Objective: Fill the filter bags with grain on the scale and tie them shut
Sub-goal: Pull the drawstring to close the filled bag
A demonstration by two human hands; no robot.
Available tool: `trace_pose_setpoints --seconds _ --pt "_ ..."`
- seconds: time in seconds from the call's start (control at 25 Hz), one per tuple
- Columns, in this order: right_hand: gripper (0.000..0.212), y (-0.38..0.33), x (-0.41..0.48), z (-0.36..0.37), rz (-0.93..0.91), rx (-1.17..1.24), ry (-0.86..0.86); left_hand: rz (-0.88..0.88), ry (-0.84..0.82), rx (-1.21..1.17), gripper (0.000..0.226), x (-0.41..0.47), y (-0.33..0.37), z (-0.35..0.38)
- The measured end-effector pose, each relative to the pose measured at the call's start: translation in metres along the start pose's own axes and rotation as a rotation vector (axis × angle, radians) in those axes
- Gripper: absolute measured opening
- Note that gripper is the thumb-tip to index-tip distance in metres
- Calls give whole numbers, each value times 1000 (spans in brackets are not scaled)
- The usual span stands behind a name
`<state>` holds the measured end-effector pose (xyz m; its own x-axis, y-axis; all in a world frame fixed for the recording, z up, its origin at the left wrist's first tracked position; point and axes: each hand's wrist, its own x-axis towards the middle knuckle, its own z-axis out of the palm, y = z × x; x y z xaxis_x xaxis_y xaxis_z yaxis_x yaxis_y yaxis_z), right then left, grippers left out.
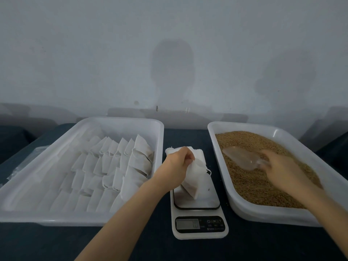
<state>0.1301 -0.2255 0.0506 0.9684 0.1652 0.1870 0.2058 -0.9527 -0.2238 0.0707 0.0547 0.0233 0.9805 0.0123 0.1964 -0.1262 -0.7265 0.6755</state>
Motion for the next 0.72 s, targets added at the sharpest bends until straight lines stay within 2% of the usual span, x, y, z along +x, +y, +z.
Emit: trace_pose_setpoints --seconds 0.08,0.2,0.28,0.32,0.4,0.48,0.56,0.72 --pt "43 9 2 18 88 -38 -61 0 4 -3 11 0 0 0" --pt "27 9 7 29 152 -188 -128 -5 2 -25 12 0 0 0" --pt "26 1 6 29 160 -273 -96 -8 6 -37 12 1 0 0" --pt "29 -7 3 26 121 -253 -37 -5 12 -37 13 1 0 0" --pt "39 -34 -9 19 -60 51 61 4 22 -35 13 1 0 0" --pt "53 -75 -27 11 -234 399 -35 12 29 -57 14 2 1 -1" --pt "49 -104 -37 21 -338 382 -106 36 51 -78 16 1 0 0" --pt "17 -115 -31 40 -302 225 27 38 53 -107 17 -1 -1 1"
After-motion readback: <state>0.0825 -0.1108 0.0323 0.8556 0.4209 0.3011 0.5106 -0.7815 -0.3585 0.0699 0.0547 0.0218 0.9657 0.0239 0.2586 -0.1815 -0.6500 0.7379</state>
